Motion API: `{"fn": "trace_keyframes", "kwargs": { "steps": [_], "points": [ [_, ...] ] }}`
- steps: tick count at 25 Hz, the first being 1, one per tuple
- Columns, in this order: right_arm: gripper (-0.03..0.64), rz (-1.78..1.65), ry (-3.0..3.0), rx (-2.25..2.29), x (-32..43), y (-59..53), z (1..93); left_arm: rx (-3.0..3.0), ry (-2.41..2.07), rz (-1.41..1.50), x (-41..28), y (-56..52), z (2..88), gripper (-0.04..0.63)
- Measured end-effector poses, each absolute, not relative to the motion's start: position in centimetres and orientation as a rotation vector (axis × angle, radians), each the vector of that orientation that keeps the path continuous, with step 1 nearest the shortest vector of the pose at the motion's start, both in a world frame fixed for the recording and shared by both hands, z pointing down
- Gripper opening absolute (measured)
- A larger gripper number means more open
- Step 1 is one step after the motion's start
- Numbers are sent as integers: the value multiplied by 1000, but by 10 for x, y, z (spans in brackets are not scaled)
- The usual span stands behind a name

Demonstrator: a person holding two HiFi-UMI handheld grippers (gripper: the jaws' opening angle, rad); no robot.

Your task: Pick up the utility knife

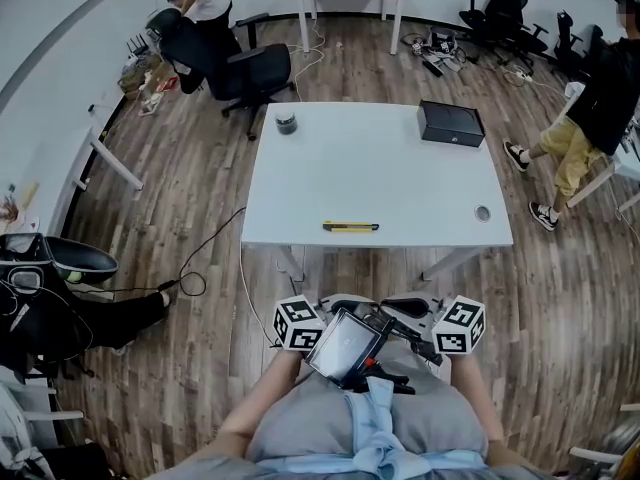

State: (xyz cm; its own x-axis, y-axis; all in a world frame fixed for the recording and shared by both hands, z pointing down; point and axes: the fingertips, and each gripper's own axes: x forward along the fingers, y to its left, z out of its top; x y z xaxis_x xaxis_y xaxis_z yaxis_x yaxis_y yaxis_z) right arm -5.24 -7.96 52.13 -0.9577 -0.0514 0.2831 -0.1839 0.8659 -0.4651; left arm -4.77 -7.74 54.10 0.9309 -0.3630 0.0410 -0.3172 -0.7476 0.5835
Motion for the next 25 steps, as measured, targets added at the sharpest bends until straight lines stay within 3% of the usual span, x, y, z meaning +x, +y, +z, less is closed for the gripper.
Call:
{"fn": "trace_keyframes", "kwargs": {
  "steps": [17, 25],
  "points": [
    [29, 764, -2781, 203, -43, -88, 525, 2477, -482, -85, -39, -85, 545, 18],
    [29, 786, -2805, 282, -32, -96, 524, 2574, -540, 112, -54, -114, 545, 20]
  ]
}}
